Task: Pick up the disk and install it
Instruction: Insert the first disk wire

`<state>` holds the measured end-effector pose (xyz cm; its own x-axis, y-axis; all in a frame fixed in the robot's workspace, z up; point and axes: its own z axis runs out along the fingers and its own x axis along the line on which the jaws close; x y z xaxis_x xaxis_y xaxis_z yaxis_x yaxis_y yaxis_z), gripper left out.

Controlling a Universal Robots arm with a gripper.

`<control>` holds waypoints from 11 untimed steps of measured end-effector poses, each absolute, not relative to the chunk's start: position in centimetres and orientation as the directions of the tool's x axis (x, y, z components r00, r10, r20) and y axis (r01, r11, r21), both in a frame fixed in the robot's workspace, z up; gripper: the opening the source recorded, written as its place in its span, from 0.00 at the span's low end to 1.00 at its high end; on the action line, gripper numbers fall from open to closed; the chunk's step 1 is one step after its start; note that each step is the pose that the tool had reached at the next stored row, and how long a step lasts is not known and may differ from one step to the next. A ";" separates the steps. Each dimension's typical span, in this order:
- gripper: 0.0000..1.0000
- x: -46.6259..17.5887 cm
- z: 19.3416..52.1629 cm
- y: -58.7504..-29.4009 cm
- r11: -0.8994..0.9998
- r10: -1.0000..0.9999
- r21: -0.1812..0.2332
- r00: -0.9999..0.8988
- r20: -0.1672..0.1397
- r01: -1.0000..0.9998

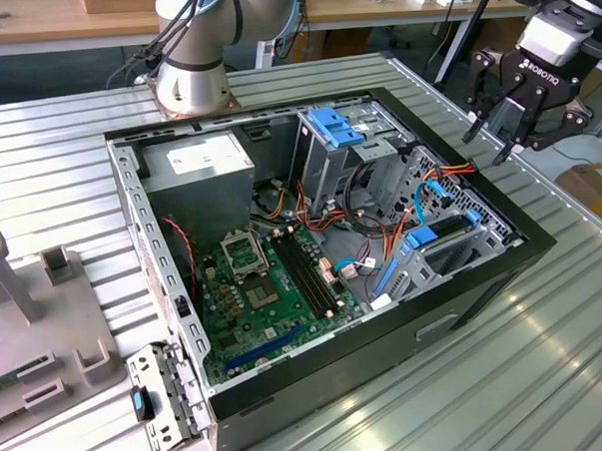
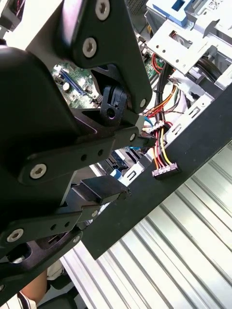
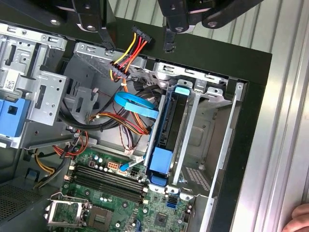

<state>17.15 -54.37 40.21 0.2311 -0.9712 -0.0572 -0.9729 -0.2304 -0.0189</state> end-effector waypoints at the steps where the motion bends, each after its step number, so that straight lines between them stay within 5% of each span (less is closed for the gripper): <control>1: 0.51 17.2 40.2 -54.3 -0.231 -0.971 -0.019 0.232 -0.057 -0.973; 11: 0.51 17.4 40.1 -53.8 -0.300 -0.952 -0.019 0.301 -0.057 -0.954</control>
<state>17.43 -53.77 40.06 0.3010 -0.9519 -0.0569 -0.9536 -0.3004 -0.0188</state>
